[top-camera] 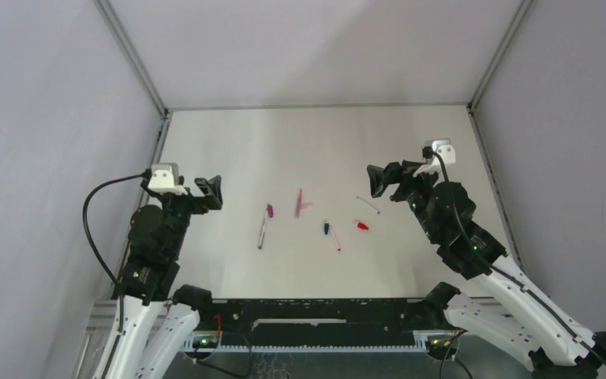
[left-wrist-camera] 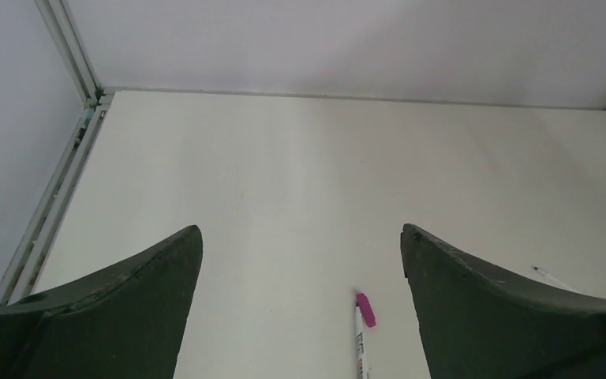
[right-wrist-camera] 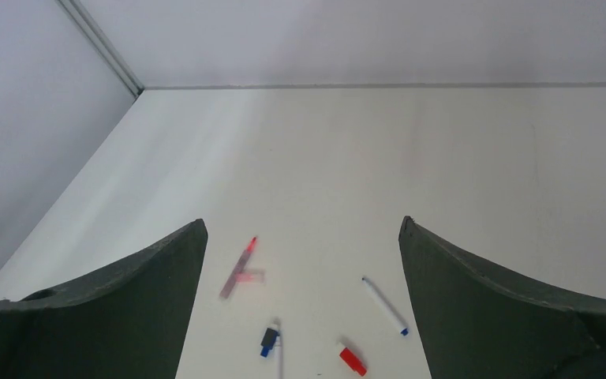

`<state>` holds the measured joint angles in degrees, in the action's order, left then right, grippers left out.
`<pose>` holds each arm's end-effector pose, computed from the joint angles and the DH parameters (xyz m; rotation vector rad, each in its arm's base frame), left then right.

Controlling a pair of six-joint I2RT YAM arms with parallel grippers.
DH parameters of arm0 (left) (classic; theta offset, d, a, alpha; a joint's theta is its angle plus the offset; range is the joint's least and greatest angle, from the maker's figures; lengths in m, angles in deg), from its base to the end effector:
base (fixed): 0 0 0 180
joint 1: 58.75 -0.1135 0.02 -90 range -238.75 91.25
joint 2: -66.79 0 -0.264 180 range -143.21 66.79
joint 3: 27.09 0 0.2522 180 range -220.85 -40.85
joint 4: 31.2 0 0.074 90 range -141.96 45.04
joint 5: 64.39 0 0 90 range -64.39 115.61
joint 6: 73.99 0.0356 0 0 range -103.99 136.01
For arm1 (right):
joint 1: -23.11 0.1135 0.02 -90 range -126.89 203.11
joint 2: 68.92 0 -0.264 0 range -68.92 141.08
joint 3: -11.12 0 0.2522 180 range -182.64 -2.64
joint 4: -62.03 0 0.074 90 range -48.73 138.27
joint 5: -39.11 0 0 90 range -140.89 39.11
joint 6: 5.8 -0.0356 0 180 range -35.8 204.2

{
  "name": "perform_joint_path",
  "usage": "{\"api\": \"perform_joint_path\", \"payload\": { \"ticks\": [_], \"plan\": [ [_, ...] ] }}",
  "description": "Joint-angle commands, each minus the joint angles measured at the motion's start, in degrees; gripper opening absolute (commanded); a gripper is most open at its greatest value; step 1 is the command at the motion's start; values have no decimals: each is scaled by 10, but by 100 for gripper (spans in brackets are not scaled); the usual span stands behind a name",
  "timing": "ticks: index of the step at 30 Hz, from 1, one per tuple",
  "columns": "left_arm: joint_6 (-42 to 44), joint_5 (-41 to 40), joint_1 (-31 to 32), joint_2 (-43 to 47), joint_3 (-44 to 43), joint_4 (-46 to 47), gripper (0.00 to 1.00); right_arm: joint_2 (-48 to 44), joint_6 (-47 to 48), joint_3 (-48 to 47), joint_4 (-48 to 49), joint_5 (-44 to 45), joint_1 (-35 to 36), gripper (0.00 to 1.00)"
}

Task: Insert the pens into the pen caps

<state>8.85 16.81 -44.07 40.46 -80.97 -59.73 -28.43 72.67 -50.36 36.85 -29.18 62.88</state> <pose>0.1137 -0.0242 0.3454 -0.0157 1.5904 -0.1755 0.1325 0.0932 0.3674 -0.1157 1.6478 0.3732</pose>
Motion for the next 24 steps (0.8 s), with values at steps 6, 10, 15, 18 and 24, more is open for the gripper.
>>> {"api": "perform_joint_path", "payload": {
  "ticks": [6, 10, 15, 18, 24],
  "plan": [
    [19, 27, 4, -1, -37, -37, 100, -17, 62, -13, -25, -57, -17, 100],
    [-18, -86, 46, -196, -123, -196, 97, -3, 21, -13, -48, -146, -68, 99],
    [-100, -60, 84, -276, -100, -161, 99, 2, -2, -12, -69, -174, -77, 98],
    [-137, -34, 84, -327, -98, -162, 98, -8, 3, -12, -74, -173, -78, 98],
    [-162, -22, 92, -418, -85, -122, 92, -17, 8, -11, -94, -184, -81, 99]
  ]
}}
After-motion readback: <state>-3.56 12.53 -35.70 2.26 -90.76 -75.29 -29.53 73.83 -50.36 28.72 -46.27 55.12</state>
